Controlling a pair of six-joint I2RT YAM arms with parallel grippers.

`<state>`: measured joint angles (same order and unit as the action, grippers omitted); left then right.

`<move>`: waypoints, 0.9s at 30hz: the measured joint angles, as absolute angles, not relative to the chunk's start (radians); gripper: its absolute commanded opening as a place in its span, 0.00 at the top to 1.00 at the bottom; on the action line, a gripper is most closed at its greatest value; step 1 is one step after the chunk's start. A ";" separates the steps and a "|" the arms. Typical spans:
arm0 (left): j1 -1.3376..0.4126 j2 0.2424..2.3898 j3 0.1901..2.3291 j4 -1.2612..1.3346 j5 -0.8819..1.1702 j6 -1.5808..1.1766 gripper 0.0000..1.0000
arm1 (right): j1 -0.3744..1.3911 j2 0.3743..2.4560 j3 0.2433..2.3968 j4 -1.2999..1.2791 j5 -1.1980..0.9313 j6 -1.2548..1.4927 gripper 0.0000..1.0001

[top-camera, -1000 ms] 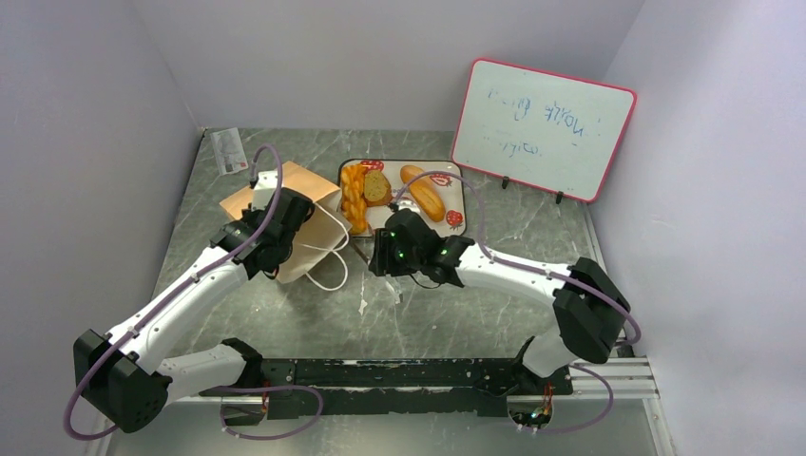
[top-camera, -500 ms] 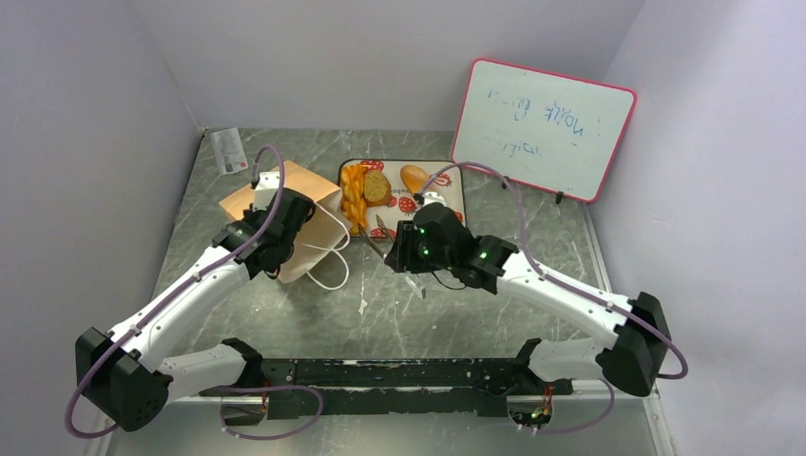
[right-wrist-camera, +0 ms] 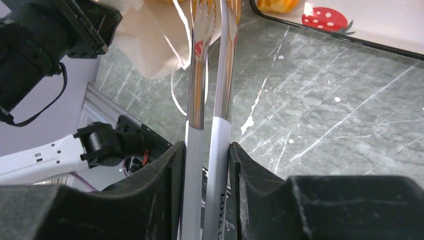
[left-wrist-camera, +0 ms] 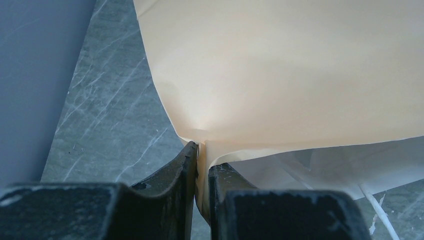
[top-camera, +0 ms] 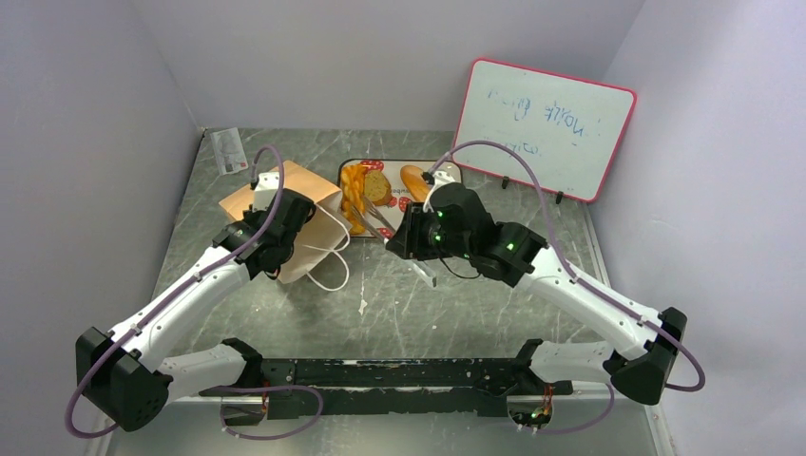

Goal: Take the fake bread out of the paper bag
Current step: Take out the fake bread from the paper bag.

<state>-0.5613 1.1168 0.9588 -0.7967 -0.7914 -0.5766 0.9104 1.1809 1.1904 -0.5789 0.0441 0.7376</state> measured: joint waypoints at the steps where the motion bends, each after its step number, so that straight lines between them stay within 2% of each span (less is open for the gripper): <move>1: -0.561 1.117 0.959 -0.797 -0.791 -0.577 0.93 | 0.911 1.181 1.195 -0.586 0.038 0.736 0.81; 27: -0.561 1.142 0.962 -0.794 -0.791 -0.579 0.93 | 0.918 1.306 1.218 -0.586 -0.172 0.680 0.82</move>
<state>-0.5613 1.1416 0.9623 -0.7940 -0.7910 -0.5785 0.9184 1.3064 1.2179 -0.5861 -0.1719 0.6800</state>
